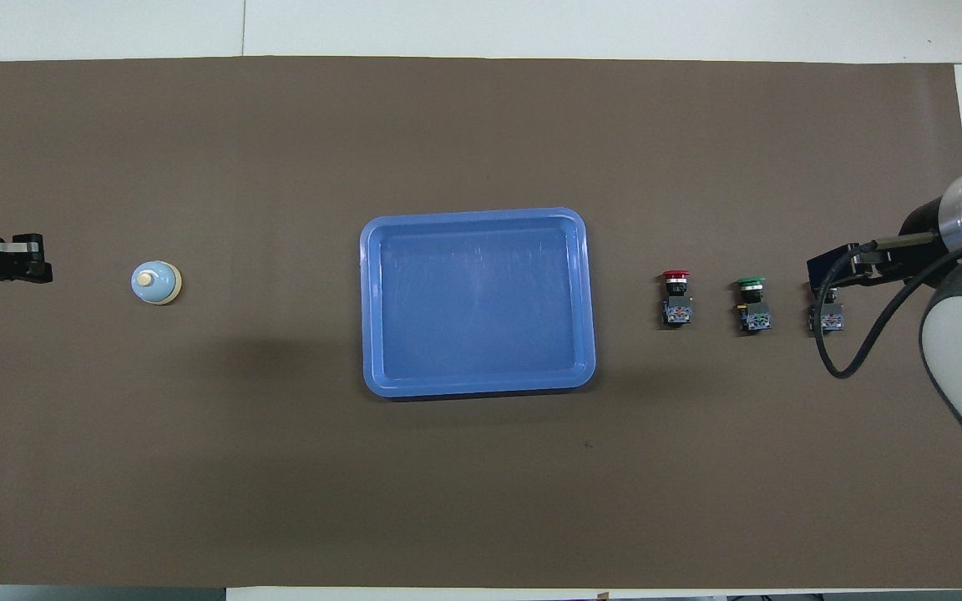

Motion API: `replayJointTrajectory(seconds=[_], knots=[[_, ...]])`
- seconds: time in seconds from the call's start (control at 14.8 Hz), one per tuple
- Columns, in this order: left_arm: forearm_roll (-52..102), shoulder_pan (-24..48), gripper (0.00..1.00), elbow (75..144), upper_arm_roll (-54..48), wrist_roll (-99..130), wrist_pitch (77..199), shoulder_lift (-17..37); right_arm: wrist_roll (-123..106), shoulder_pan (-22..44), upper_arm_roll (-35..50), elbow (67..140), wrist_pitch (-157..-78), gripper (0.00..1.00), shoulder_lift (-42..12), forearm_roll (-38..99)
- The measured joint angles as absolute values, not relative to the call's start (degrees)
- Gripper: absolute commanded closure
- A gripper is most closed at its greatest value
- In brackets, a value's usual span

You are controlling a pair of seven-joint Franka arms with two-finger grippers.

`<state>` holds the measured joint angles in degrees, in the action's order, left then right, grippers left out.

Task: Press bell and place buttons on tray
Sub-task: 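Move the left gripper over the bell and press down on it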

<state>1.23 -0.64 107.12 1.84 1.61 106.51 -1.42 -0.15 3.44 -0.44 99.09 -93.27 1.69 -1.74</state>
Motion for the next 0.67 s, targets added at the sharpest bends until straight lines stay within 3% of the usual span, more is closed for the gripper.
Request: replayJointTrajectory(seconds=[0.67], knots=[[1.21, -0.74, 1.0, 117.7, 1.78, 0.83, 123.97, 5.36, -0.15, 3.44, -0.44, 99.09, -93.27, 0.0, 1.69, -1.74]])
